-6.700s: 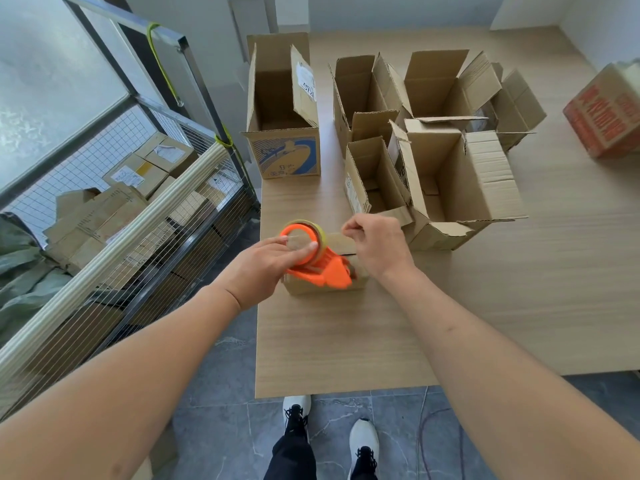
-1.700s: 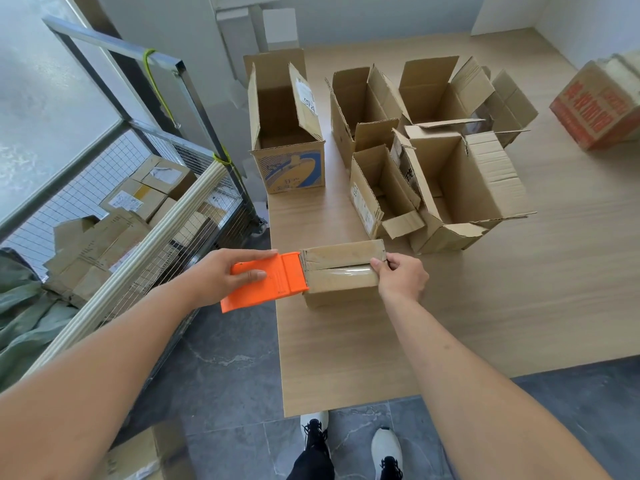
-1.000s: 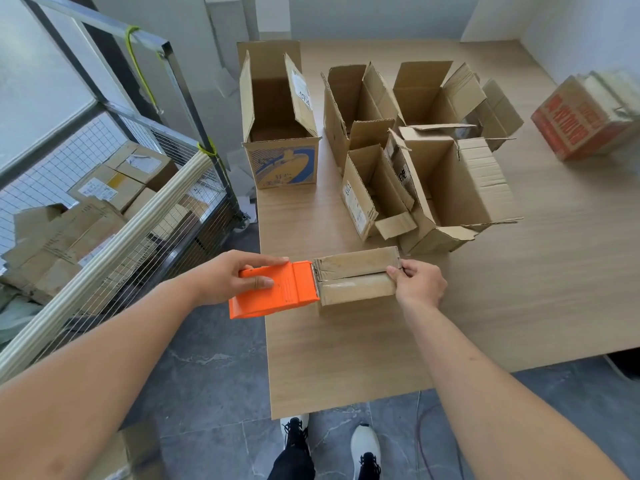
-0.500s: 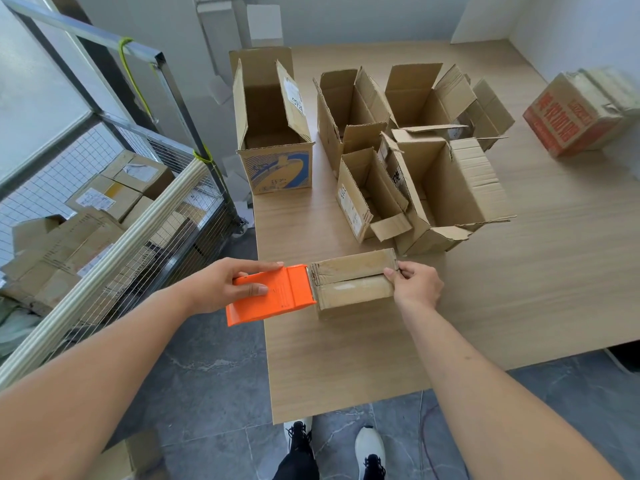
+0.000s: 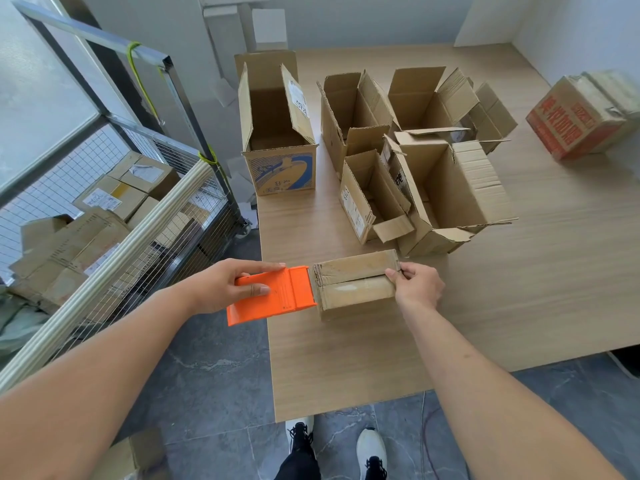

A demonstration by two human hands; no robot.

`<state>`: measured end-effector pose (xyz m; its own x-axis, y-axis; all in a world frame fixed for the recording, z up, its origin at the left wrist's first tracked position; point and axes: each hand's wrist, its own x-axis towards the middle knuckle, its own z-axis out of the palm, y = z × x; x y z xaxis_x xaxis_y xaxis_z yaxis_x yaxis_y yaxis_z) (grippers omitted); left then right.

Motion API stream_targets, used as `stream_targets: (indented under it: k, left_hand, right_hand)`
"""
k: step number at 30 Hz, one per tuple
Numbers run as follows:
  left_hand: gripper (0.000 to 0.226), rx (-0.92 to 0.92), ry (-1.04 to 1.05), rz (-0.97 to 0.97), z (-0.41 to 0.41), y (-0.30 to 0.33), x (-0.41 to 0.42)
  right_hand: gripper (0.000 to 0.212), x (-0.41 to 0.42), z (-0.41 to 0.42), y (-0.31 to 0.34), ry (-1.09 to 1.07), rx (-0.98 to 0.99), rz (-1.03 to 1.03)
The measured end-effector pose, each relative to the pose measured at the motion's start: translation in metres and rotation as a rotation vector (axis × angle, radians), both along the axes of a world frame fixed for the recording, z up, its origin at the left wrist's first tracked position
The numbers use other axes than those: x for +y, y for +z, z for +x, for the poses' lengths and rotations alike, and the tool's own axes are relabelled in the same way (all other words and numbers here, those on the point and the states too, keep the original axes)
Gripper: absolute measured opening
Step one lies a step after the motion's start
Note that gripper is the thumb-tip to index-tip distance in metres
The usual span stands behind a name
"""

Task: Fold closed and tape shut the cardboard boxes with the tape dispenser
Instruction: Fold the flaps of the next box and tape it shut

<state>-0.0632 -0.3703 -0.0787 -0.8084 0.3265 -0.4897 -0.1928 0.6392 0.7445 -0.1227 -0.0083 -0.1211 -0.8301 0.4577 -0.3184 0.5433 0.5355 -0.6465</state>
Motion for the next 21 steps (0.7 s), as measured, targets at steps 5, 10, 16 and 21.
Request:
stream_targets:
  k: [5, 10, 16, 21]
  left_hand:
    - [0.046, 0.014, -0.01, -0.056, -0.006, 0.0, 0.012]
    - [0.044, -0.031, -0.009, -0.094, -0.013, 0.002, 0.021]
    - [0.045, -0.009, 0.016, -0.082, -0.008, -0.004, 0.022]
    - [0.046, -0.035, 0.043, -0.013, 0.004, -0.01, 0.01]
  right_hand:
    - [0.038, -0.01, 0.005, 0.008, 0.083, -0.008, 0.109]
    - [0.052, -0.044, 0.016, 0.019, 0.382, 0.153, 0.679]
    - [0.09, -0.094, 0.044, -0.002, 0.648, -0.061, 0.358]
    - [0.089, -0.079, 0.041, -0.013, 0.779, -0.094, 0.367]
